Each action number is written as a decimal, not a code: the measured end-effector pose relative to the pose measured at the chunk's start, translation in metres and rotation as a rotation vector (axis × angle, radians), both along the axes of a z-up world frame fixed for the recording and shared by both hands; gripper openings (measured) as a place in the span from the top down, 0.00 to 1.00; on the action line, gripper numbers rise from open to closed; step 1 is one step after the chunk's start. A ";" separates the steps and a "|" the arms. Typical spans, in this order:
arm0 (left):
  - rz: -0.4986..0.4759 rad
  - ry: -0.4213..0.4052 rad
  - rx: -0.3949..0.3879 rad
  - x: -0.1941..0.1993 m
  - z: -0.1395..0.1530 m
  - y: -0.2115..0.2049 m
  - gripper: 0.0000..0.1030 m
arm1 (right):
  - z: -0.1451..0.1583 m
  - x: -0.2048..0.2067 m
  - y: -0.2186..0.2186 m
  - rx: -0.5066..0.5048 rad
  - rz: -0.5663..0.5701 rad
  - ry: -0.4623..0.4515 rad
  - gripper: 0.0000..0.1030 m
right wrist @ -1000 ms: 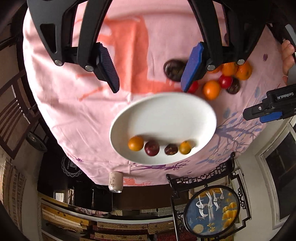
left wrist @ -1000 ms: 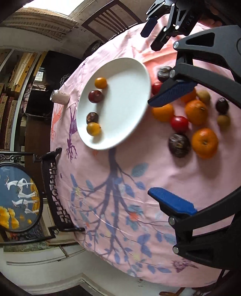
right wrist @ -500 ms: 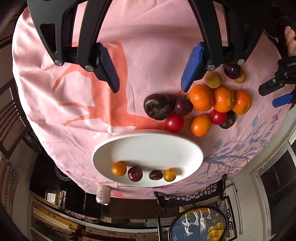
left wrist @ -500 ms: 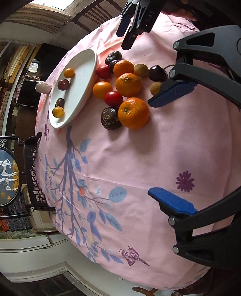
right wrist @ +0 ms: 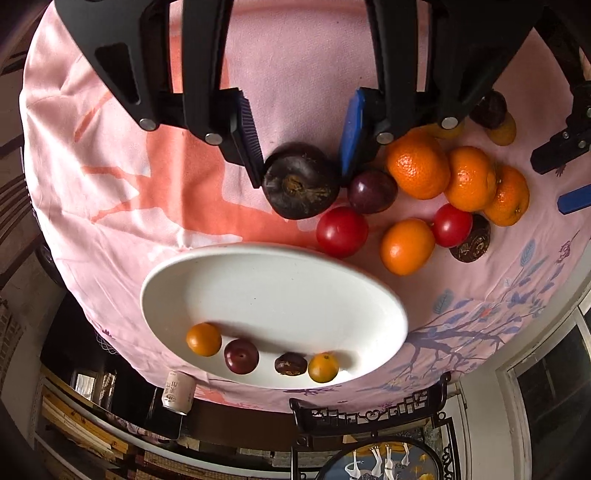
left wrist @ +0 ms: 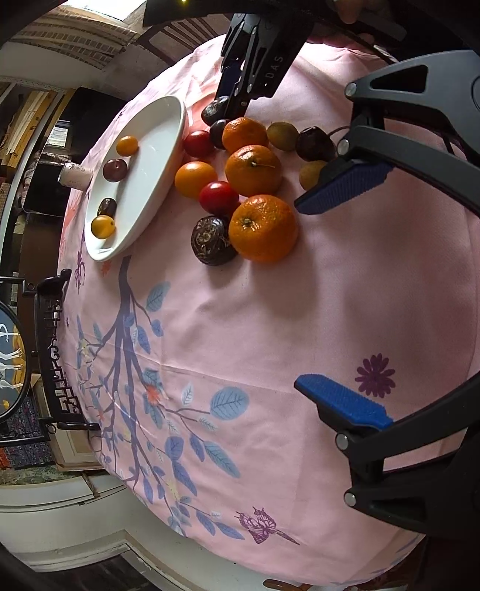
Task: Organize fruits
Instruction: 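Grasp the dark purple plum with the right tool while the left tool grasps a mandarin, then place the plum and mandarin on the white plate and open both tools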
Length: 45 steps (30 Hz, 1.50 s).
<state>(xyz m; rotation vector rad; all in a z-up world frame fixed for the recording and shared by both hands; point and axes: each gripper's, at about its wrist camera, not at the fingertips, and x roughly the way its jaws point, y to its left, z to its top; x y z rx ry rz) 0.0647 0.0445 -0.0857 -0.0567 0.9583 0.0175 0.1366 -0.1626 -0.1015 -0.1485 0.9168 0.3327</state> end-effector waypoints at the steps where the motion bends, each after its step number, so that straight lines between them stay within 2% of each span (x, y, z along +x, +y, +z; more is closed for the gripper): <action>1: -0.004 0.001 -0.004 0.002 0.000 -0.001 0.13 | 0.003 -0.007 -0.003 0.011 -0.002 0.000 0.60; 4: -0.020 -0.007 0.004 0.008 -0.001 -0.008 0.13 | 0.010 -0.031 -0.013 0.021 -0.004 -0.024 0.60; 8: -0.049 0.008 0.006 0.020 -0.007 -0.019 0.19 | 0.012 -0.054 -0.028 0.054 -0.017 -0.013 0.60; 11: -0.067 0.045 -0.022 0.034 -0.017 -0.025 0.35 | 0.016 -0.062 -0.036 0.084 -0.030 -0.015 0.60; 12: -0.069 0.028 -0.011 0.036 -0.016 -0.027 0.49 | 0.018 -0.064 -0.037 0.090 -0.032 -0.023 0.60; 13: -0.080 0.029 -0.027 0.037 -0.015 -0.029 0.57 | 0.020 -0.065 -0.038 0.095 -0.034 -0.031 0.60; 16: -0.080 0.037 -0.075 0.036 -0.011 -0.027 0.57 | 0.027 -0.070 -0.040 0.108 -0.038 -0.053 0.60; 31: -0.109 -0.043 -0.062 0.013 0.028 -0.037 0.57 | 0.034 -0.075 -0.042 0.140 -0.042 -0.069 0.60; 45: -0.115 -0.050 -0.050 0.026 0.039 -0.040 0.57 | 0.037 -0.071 -0.039 0.140 -0.034 -0.072 0.60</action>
